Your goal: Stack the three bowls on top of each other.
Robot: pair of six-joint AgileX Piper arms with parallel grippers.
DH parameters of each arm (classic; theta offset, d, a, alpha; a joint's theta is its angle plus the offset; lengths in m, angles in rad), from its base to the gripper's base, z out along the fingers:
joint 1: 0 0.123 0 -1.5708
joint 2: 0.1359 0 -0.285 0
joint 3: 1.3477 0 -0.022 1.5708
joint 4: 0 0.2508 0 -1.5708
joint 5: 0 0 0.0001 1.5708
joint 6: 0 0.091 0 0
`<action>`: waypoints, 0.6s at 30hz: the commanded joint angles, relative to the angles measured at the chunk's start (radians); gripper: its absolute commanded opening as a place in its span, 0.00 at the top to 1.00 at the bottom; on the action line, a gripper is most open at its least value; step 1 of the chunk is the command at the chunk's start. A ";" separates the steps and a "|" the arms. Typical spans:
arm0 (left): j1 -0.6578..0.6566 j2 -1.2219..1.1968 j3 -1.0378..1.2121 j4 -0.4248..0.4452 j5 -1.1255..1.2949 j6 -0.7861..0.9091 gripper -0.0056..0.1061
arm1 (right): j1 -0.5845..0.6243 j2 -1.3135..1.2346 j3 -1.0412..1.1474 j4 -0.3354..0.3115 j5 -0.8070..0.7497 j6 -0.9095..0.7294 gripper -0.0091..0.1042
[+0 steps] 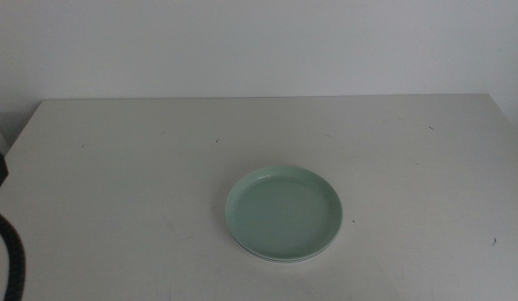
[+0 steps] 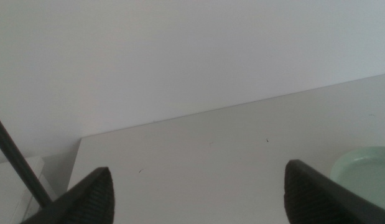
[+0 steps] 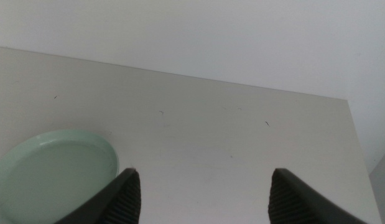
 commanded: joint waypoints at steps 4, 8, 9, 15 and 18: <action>0.001 0.005 -0.020 -0.021 -0.094 -0.007 0.01 | -0.008 0.001 -0.014 -0.012 -0.070 -0.005 0.46; 0.001 -0.039 0.024 -0.019 -0.160 -0.007 0.01 | -0.008 -0.020 -0.010 0.077 -0.070 -0.005 0.46; 0.001 -0.056 0.045 -0.019 -0.190 -0.007 0.01 | -0.010 -0.037 -0.006 0.094 -0.072 -0.005 0.46; 0.001 -0.170 0.193 -0.019 -0.270 -0.007 0.01 | -0.105 -0.160 0.107 0.062 -0.076 -0.005 0.46; 0.001 -0.232 0.262 -0.019 -0.271 -0.007 0.01 | -0.179 -0.246 0.203 0.056 -0.076 -0.005 0.46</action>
